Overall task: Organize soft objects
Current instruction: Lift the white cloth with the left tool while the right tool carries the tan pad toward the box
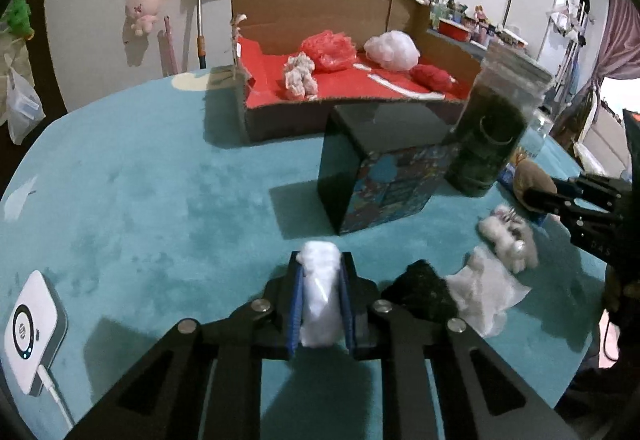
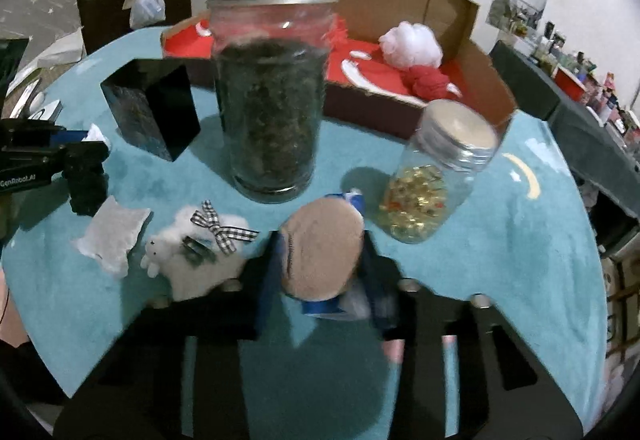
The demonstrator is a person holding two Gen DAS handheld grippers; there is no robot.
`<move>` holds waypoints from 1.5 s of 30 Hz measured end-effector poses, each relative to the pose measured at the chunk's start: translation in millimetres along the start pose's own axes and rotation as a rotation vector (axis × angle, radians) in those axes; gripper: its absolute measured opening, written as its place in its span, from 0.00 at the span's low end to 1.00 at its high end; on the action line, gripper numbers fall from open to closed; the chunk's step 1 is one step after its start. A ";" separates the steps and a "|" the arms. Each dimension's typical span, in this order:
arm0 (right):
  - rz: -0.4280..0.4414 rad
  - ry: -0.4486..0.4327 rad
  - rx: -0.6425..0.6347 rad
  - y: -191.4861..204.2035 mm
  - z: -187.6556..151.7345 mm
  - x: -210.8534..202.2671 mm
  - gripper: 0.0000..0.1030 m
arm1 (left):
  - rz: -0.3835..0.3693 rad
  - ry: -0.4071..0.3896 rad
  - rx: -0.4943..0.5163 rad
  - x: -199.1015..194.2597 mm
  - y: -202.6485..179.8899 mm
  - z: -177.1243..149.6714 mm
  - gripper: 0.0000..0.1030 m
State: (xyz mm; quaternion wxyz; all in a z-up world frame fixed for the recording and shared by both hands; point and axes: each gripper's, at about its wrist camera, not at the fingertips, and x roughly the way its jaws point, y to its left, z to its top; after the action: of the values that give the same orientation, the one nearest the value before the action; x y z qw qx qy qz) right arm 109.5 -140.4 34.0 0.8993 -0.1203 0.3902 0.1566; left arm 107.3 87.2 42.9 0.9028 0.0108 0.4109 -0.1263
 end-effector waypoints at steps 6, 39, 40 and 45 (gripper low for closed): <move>0.029 -0.051 0.041 -8.5 -2.8 -16.0 0.16 | -0.001 -0.074 0.009 -26.4 -14.9 11.3 0.17; 0.251 -0.108 0.130 -15.3 -4.3 -30.5 0.16 | -0.221 -0.033 0.062 13.0 -105.8 23.3 0.17; 0.253 -0.105 0.131 -15.4 -4.4 -29.9 0.16 | -0.222 -0.034 0.059 12.9 -105.2 23.3 0.17; 0.249 -0.102 0.127 -15.2 -5.0 -30.0 0.16 | -0.234 -0.027 0.052 13.6 -104.7 23.4 0.17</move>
State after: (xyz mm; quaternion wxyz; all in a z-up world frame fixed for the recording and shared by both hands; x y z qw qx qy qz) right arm 92.5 -161.7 54.3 0.8975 -0.0057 0.3649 0.2476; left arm 108.4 -20.0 57.1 0.8867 -0.0155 0.3940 -0.2415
